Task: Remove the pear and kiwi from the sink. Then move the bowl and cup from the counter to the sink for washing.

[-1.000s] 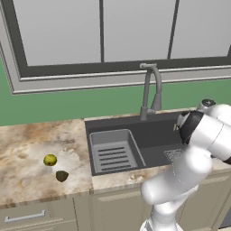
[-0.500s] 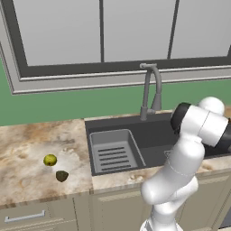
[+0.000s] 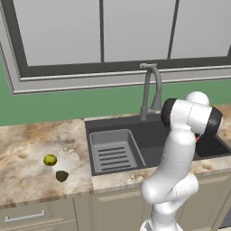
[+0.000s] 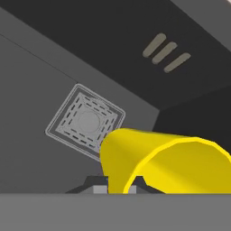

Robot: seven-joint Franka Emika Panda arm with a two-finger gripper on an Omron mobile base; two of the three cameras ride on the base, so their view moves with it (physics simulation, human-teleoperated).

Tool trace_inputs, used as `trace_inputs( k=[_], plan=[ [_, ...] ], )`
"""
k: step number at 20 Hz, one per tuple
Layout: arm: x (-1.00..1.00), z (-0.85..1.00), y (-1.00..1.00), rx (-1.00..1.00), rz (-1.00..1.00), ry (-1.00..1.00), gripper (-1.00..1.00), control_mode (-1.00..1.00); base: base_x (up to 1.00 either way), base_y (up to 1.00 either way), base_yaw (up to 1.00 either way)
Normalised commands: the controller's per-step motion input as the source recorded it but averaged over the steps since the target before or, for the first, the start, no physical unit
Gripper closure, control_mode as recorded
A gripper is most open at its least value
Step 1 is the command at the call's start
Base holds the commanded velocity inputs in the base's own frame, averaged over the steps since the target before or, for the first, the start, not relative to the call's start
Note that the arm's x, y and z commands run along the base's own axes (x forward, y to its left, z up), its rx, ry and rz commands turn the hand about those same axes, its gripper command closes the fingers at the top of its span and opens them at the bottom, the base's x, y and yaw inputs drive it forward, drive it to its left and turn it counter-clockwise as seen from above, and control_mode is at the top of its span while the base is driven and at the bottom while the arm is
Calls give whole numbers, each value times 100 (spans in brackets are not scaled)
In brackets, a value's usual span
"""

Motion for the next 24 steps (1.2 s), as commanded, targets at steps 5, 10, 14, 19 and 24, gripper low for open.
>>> trace_inputs(
  k=[5, 10, 14, 19, 24],
  plan=[
    [21, -16, -18, 0, 0, 0, 100, -100, 0, 0, 0],
    [19, -17, -16, 0, 0, 0, 100, -100, 0, 0, 0],
    [23, -19, -12, 0, 0, 0, 100, -100, 0, 0, 0],
    [26, -14, -14, 0, 1, 0, 100, -100, 0, 0, 0],
    [24, -17, -6, 0, 2, -1, 100, -100, 0, 0, 0]
  ],
)
